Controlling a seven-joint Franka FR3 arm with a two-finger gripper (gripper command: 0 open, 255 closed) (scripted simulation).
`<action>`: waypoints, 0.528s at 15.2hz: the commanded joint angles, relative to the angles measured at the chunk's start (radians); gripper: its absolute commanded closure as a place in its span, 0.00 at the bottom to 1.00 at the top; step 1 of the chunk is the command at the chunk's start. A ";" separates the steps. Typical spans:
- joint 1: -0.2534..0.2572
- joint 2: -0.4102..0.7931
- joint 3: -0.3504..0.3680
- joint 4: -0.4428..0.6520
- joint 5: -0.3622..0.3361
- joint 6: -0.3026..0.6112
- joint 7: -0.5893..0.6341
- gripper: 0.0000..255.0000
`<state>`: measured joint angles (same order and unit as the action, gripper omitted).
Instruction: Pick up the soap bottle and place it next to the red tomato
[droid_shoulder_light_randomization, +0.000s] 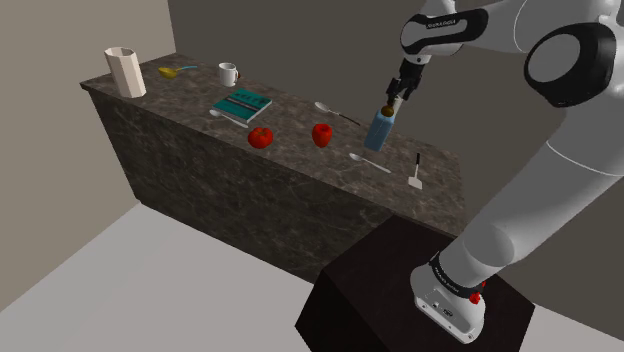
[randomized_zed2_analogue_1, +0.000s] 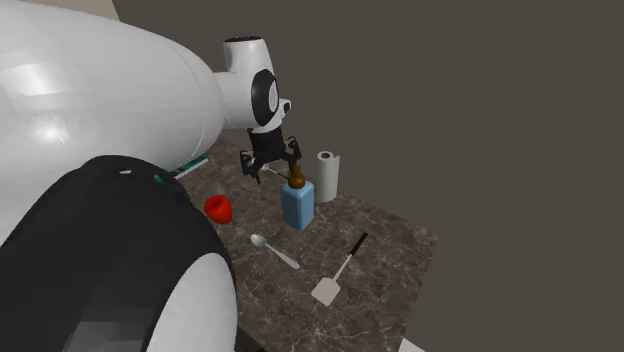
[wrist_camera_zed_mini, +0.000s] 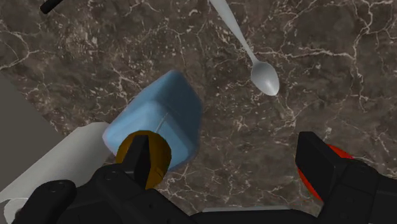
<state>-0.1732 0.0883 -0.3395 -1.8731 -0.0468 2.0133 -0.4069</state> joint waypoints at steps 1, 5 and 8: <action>-0.021 0.084 -0.011 0.089 0.033 -0.004 -0.045 0.00; -0.075 0.244 -0.016 0.270 0.096 -0.025 -0.117 0.00; -0.088 0.282 -0.013 0.290 0.109 -0.008 -0.130 0.00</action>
<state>-0.2575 0.3590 -0.3535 -1.5913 0.0584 2.0022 -0.5320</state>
